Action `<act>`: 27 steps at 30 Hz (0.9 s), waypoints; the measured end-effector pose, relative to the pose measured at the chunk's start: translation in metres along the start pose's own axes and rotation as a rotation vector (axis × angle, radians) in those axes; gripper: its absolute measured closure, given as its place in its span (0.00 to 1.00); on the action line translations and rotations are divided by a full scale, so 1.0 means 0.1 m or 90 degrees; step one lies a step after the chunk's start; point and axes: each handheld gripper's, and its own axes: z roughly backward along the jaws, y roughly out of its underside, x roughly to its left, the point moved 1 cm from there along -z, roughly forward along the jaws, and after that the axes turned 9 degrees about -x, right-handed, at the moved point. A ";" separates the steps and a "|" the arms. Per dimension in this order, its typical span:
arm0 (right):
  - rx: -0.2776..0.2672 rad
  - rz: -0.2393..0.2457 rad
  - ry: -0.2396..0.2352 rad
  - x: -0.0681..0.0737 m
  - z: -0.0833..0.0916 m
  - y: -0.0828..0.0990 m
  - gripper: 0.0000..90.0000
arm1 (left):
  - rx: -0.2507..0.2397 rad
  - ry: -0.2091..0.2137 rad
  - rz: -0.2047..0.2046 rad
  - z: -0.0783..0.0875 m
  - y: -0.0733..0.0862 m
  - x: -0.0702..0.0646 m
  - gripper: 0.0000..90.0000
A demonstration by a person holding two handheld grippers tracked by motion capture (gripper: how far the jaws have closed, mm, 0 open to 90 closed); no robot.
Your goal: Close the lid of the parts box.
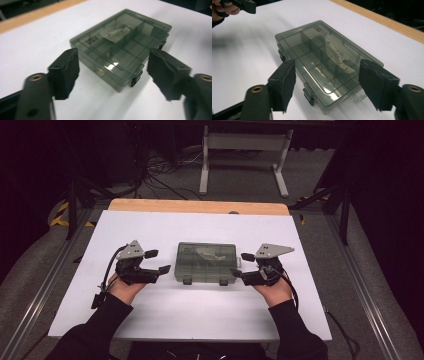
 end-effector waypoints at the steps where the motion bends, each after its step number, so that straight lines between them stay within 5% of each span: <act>1: -0.007 0.002 0.002 0.01 0.02 0.00 0.29 | -0.007 -0.004 0.004 0.03 0.01 0.00 0.23; 6: -0.051 0.011 0.017 0.03 0.10 0.02 0.12 | -0.039 -0.012 0.008 0.17 0.08 0.04 0.14; 15: -0.092 0.039 0.011 0.10 0.19 0.07 0.05 | -0.104 -0.014 0.047 0.35 0.19 0.13 0.03; 27: -0.122 0.064 0.021 0.14 0.31 0.13 0.00 | -0.143 -0.027 0.005 0.54 0.35 0.12 0.00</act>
